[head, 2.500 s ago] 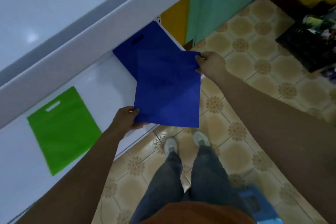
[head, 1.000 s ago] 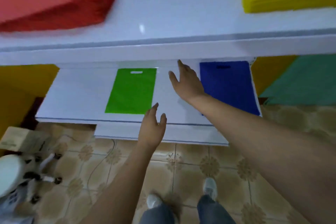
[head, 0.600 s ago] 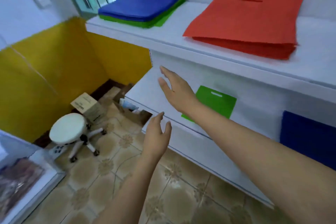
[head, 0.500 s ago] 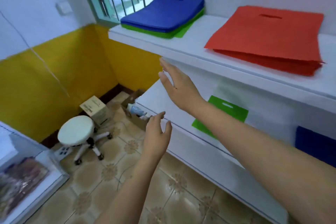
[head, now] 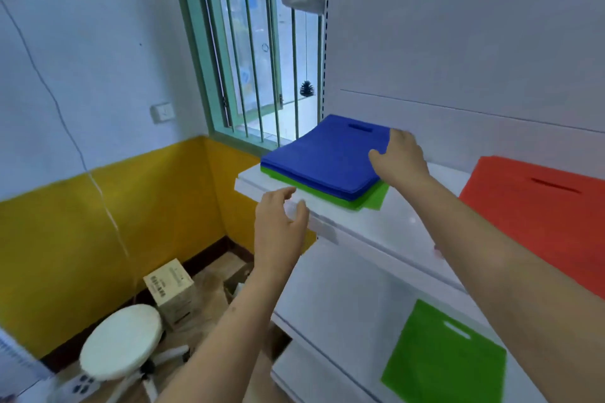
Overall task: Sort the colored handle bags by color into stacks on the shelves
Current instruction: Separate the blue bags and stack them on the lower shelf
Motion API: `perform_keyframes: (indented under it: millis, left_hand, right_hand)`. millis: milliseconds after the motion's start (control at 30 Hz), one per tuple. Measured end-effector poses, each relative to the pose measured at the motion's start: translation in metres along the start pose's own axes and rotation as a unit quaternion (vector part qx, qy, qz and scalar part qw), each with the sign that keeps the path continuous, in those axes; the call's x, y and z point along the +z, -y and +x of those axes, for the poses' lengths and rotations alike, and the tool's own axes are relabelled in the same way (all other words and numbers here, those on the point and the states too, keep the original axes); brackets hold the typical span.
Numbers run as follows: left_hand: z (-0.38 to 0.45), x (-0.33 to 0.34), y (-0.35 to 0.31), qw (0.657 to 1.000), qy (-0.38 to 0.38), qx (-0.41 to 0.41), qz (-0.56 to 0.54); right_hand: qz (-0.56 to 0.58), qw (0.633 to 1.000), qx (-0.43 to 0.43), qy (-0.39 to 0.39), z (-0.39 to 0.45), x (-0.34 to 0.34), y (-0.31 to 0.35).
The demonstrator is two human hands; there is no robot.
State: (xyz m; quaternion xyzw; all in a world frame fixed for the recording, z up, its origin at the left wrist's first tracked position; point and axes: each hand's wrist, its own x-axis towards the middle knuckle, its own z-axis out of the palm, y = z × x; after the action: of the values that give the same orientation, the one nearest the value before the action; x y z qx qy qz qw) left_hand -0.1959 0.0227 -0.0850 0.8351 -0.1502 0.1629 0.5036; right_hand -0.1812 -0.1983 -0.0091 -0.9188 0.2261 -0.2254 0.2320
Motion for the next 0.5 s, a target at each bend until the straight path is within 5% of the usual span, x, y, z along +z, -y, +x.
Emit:
perform_keyframes:
  millis: [267, 400, 500]
  left_hand:
    - [0.147, 0.032, 0.029, 0.989, 0.032, 0.048, 0.137]
    - [0.178, 0.050, 0.059, 0.955, 0.132, 0.025, 0.266]
    - [0.178, 0.056, 0.068, 0.954, 0.136, 0.021, 0.266]
  right_hand:
    - [-0.248, 0.961, 0.036, 0.117, 0.110, 0.042, -0.011]
    - [-0.225, 0.953, 0.077, 0.186, 0.121, 0.060, -0.029]
    - [-0.236, 0.952, 0.071, 0.183, 0.122, 0.064, -0.037]
